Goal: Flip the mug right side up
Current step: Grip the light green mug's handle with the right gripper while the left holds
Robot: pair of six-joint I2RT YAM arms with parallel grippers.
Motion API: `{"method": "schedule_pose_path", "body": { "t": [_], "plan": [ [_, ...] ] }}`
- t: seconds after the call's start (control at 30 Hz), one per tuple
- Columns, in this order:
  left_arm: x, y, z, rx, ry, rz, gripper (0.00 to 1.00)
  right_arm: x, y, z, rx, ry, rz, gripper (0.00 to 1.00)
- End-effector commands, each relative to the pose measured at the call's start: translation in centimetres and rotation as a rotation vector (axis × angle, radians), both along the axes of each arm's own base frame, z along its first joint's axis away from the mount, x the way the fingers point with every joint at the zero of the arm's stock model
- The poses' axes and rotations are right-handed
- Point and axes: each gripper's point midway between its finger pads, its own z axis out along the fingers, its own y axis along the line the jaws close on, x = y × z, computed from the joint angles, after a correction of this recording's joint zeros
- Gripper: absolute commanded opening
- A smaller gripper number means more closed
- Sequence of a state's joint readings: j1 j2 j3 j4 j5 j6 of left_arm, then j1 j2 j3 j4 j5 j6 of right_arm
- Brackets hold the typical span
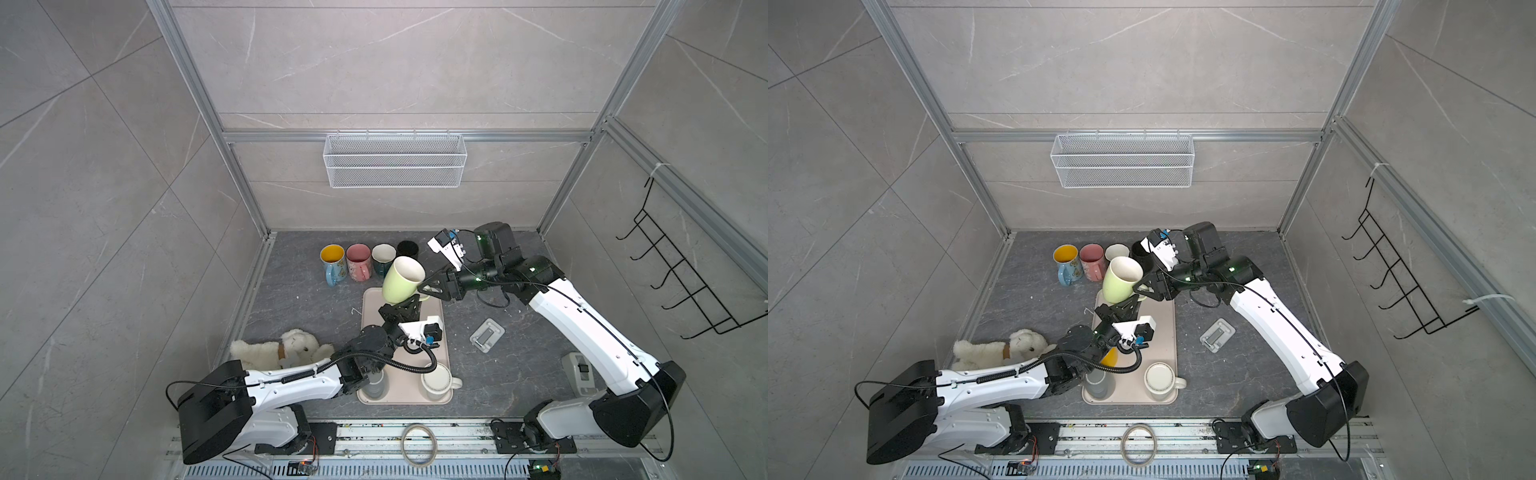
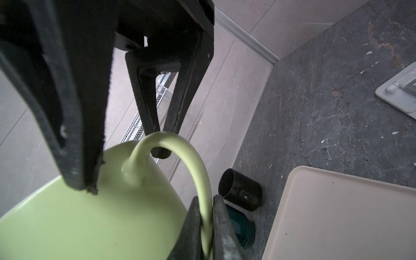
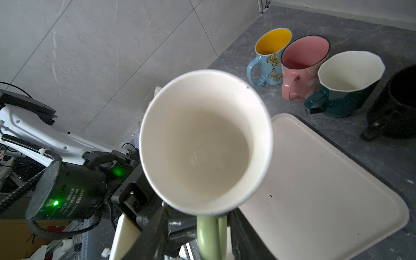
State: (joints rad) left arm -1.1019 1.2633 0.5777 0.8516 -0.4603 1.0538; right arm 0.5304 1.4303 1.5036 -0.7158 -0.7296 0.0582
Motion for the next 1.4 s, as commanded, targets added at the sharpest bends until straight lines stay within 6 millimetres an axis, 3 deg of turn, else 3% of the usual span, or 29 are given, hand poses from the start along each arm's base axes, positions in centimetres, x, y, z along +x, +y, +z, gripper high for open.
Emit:
{"method": "schedule_pose_path", "body": {
  "t": [0.0,0.43,0.83,0.97,1.17,1.2,1.37],
  "plan": [
    [-0.8,0.1,5.9,-0.184,-0.079,-0.036,0.0,0.0,0.0,-0.2,-0.04,-0.013,0.004,0.46],
    [-0.8,0.0,6.3,-0.189,-0.085,-0.037,0.0,0.2,0.2,-1.9,-0.099,0.006,-0.002,0.37],
    [-0.8,0.2,6.3,-0.196,-0.085,-0.034,0.0,0.6,0.0,-2.7,-0.135,0.011,-0.025,0.2],
    [-0.7,0.2,6.3,-0.196,-0.082,-0.03,0.0,0.7,0.1,-2.9,-0.137,0.015,-0.028,0.0],
    [0.2,0.8,6.4,-0.211,-0.065,0.036,0.0,0.6,0.1,-3.0,-0.138,0.01,-0.034,0.0],
    [0.3,0.9,6.5,-0.212,-0.064,0.048,0.02,0.6,0.0,-2.9,-0.136,0.006,-0.038,0.0],
    [0.8,1.1,6.4,-0.206,-0.036,0.08,0.3,1.4,-0.6,-2.7,-0.137,-0.026,-0.112,0.0]
  ]
}}
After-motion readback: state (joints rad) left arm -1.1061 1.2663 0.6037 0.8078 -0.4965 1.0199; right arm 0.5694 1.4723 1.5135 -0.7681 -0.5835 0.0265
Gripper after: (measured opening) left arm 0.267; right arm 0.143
